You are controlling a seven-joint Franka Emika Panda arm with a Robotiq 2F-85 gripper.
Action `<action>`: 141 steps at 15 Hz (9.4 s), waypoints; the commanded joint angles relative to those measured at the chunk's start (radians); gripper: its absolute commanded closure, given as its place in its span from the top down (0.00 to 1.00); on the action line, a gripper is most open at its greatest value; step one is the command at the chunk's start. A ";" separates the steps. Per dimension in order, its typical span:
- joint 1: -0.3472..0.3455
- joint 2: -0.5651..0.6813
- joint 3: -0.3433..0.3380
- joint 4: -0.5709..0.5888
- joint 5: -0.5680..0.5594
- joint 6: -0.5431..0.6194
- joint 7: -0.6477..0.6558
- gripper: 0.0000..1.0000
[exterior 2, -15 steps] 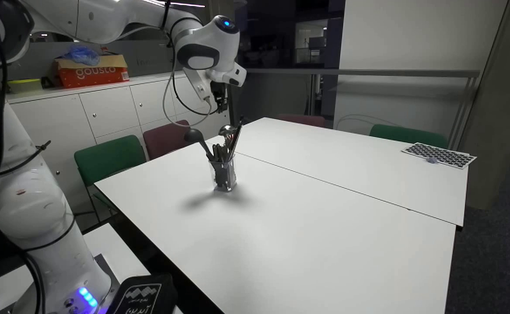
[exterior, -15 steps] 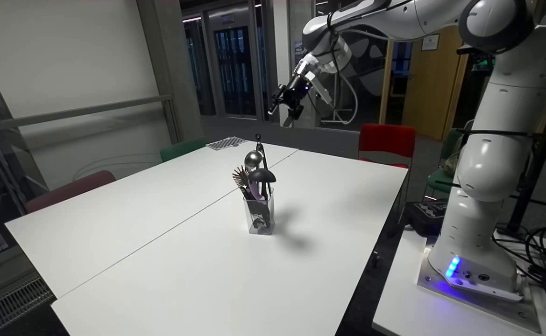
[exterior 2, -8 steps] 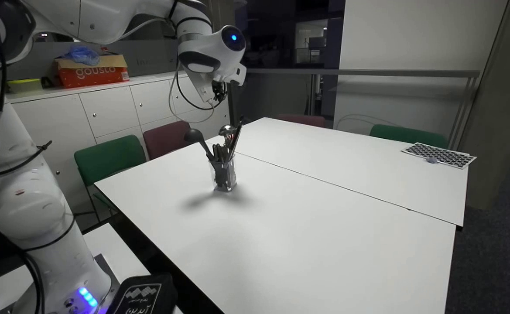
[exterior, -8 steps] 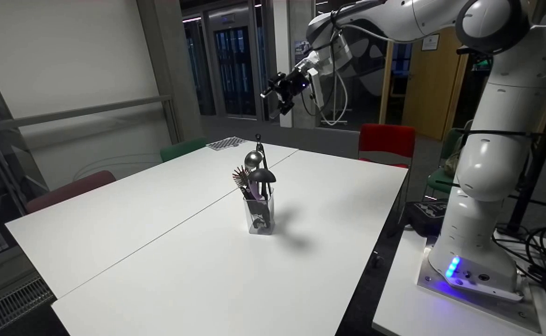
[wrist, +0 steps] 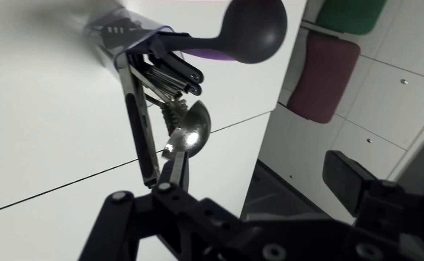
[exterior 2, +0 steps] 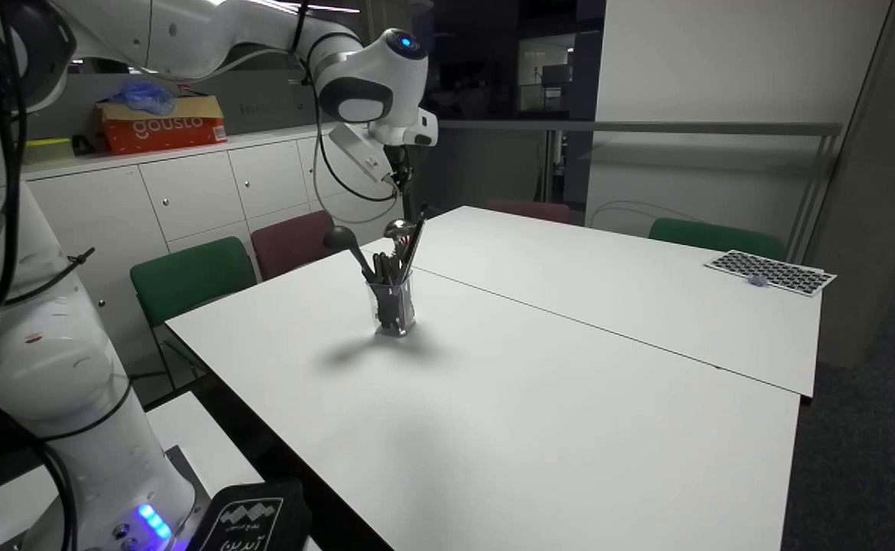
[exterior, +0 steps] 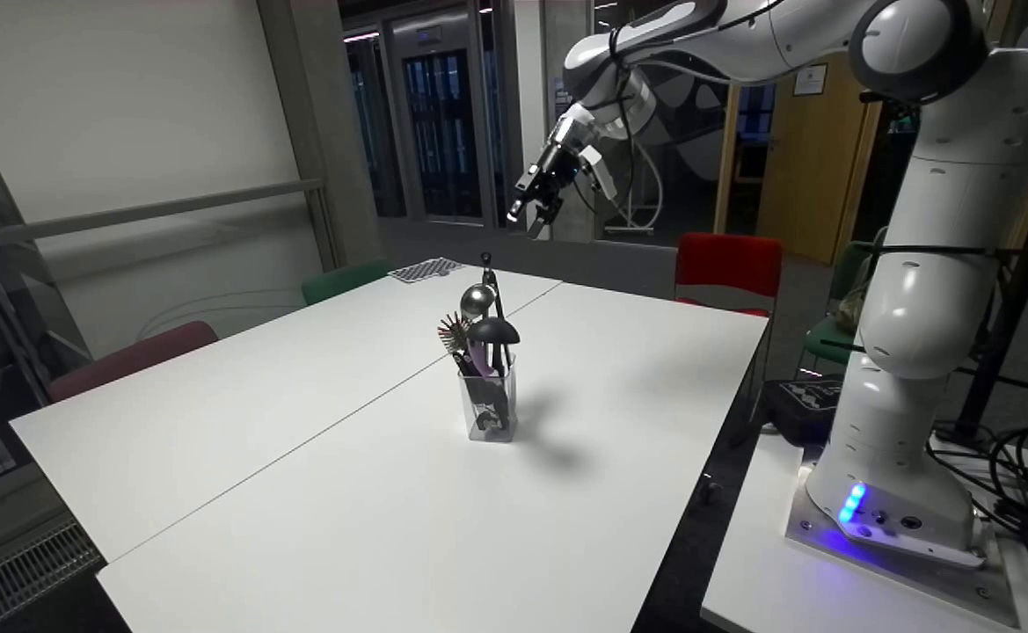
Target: Remove two utensils from the utensil holder
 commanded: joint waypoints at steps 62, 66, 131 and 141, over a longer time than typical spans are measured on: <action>-0.082 0.562 0.177 0.733 -0.426 -0.279 -0.272 0.03; -0.065 0.524 0.169 0.744 -0.473 -0.322 -0.229 0.03; -0.077 0.228 -0.030 -0.048 -0.309 0.222 1.198 0.03; -0.081 0.244 -0.022 -0.018 -0.355 -0.088 1.009 0.03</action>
